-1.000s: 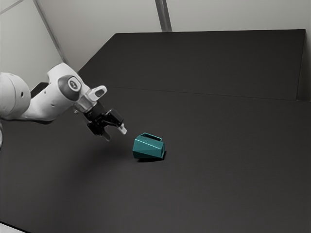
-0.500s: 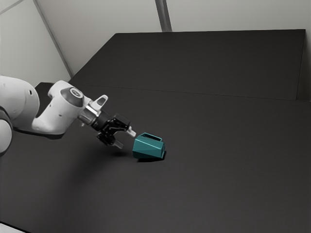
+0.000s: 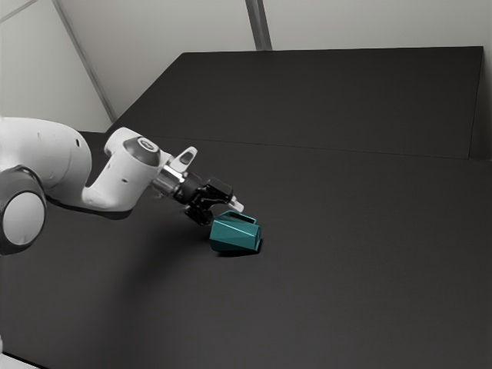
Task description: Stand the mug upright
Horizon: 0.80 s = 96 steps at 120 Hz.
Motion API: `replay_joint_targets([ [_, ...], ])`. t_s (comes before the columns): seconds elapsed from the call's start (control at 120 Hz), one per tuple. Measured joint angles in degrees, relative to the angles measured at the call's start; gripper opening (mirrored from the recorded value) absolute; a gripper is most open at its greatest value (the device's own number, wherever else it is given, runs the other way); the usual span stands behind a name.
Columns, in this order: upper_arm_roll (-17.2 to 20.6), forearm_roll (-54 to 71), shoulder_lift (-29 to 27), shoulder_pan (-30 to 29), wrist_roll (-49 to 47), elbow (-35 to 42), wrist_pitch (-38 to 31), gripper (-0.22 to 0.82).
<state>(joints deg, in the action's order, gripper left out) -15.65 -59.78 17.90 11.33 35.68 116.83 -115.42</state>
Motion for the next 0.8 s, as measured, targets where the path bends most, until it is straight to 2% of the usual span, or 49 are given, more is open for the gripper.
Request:
replay_joint_targets([
  [0.108, 0.0, -1.5, 0.8, 0.5, 0.6, -0.4, -0.1, 0.43],
  [0.258, -0.1, -2.8, 1.0, 1.0, 1.2, -0.3, -0.2, 0.10],
  [0.35, -0.1, -3.0, 0.9, 1.1, 1.5, -0.3, -0.3, -0.01],
  [0.55, -0.1, -2.8, 0.4, 1.3, 1.4, -0.2, -0.7, -0.12],
  [0.8, -0.1, -2.0, -1.6, 1.4, 1.1, 0.0, -0.4, -0.15],
])
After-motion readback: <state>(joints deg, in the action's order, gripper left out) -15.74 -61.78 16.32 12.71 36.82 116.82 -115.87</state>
